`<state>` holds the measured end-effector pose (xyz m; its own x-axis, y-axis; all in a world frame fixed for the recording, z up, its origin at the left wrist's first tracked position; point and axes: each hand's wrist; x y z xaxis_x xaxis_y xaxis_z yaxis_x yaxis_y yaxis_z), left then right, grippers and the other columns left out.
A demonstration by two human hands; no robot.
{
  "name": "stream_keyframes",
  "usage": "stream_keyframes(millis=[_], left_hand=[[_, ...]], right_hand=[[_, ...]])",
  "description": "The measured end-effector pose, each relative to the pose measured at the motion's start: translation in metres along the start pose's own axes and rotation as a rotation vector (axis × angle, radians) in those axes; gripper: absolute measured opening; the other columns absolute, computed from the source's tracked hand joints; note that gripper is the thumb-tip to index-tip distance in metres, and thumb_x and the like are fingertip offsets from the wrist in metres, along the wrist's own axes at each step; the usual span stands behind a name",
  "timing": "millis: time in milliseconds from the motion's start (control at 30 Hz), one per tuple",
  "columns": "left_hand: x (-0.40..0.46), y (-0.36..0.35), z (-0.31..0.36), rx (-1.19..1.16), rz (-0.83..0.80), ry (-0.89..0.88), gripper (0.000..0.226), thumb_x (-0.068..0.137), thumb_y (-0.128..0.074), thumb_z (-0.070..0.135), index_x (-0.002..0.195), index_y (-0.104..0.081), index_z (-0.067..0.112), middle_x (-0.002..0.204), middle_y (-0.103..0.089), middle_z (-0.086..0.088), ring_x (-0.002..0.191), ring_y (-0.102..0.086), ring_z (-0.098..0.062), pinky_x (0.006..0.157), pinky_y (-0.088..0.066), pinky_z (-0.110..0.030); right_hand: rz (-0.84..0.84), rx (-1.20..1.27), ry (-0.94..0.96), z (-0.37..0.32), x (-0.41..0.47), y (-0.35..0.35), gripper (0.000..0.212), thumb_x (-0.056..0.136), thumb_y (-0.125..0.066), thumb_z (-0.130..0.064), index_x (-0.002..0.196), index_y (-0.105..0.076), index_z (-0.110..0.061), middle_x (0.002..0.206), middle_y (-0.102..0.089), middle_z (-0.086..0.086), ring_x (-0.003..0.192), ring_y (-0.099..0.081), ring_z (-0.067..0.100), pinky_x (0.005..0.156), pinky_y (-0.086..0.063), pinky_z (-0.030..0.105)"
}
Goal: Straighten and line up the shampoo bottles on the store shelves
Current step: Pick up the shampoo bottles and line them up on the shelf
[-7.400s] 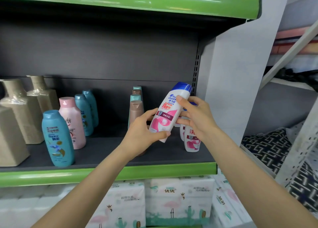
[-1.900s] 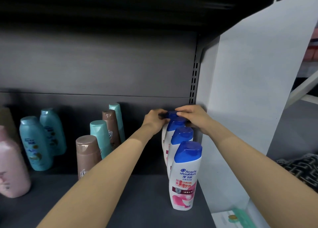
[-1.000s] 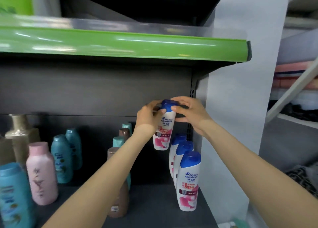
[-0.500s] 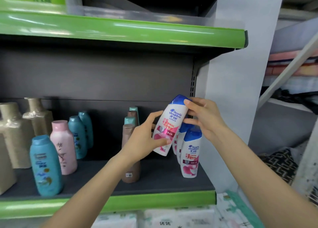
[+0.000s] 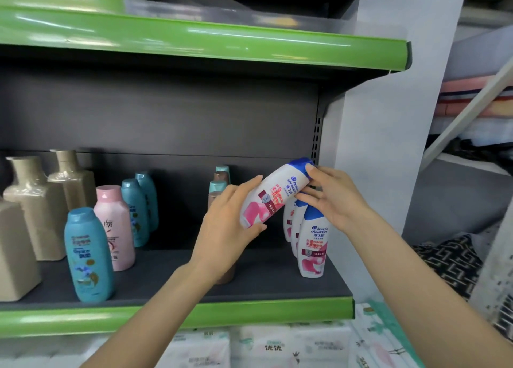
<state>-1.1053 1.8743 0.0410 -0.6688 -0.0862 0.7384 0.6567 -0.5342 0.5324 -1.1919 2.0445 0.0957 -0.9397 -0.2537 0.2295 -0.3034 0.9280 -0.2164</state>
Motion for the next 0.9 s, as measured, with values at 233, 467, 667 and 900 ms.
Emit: stream_keyframes(millis=[233,467,667,900], left_hand=[[0.005,0.003,0.006,0.158,-0.001,-0.144,0.063,0.076,-0.073,0.017,0.132,-0.047,0.031,0.114,-0.049,0.012,0.095,-0.035,-0.005,0.084,-0.041,-0.025],[0.006,0.006,0.003,0.091,-0.034,-0.145,0.054,0.080,-0.070,0.029,0.129,-0.048,0.034,0.114,-0.048,0.018,0.093,-0.036,0.006,0.080,-0.042,-0.022],[0.009,0.003,0.003,0.078,0.010,-0.151,0.050,0.079,-0.071,0.032,0.126,-0.052,0.031,0.111,-0.053,0.016,0.096,-0.049,-0.001,0.080,-0.044,-0.020],[0.016,0.004,0.011,-0.449,-0.048,0.168,0.040,0.082,-0.068,0.025,0.119,-0.055,0.024,0.105,-0.065,0.012,0.094,-0.064,-0.003,0.074,-0.052,-0.012]], right_hand=[[0.072,0.051,0.018,-0.002,-0.001,-0.001,0.016,0.088,-0.066,-0.020,0.087,-0.061,-0.005,0.083,-0.060,0.010,0.088,-0.065,0.025,0.084,-0.057,0.039],[0.108,0.109,0.053,-0.002,0.000,0.004,0.019,0.090,-0.059,-0.010,0.108,-0.059,-0.003,0.103,-0.059,0.013,0.102,-0.063,0.030,0.076,-0.057,0.035],[0.016,0.138,0.080,-0.006,0.001,0.004,0.021,0.091,-0.060,-0.016,0.110,-0.059,-0.007,0.111,-0.061,0.015,0.103,-0.064,0.027,0.074,-0.058,0.029],[-0.109,0.075,0.099,-0.009,0.003,0.018,0.024,0.092,-0.058,-0.014,0.115,-0.060,-0.008,0.106,-0.072,0.009,0.098,-0.069,0.021,0.076,-0.059,0.031]])
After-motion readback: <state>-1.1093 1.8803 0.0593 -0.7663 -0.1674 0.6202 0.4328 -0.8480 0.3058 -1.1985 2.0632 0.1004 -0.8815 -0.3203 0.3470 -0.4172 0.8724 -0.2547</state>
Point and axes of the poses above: each hand's wrist, its own x-axis towards the middle knuckle, its own y-axis out of the back of the hand, z = x × y
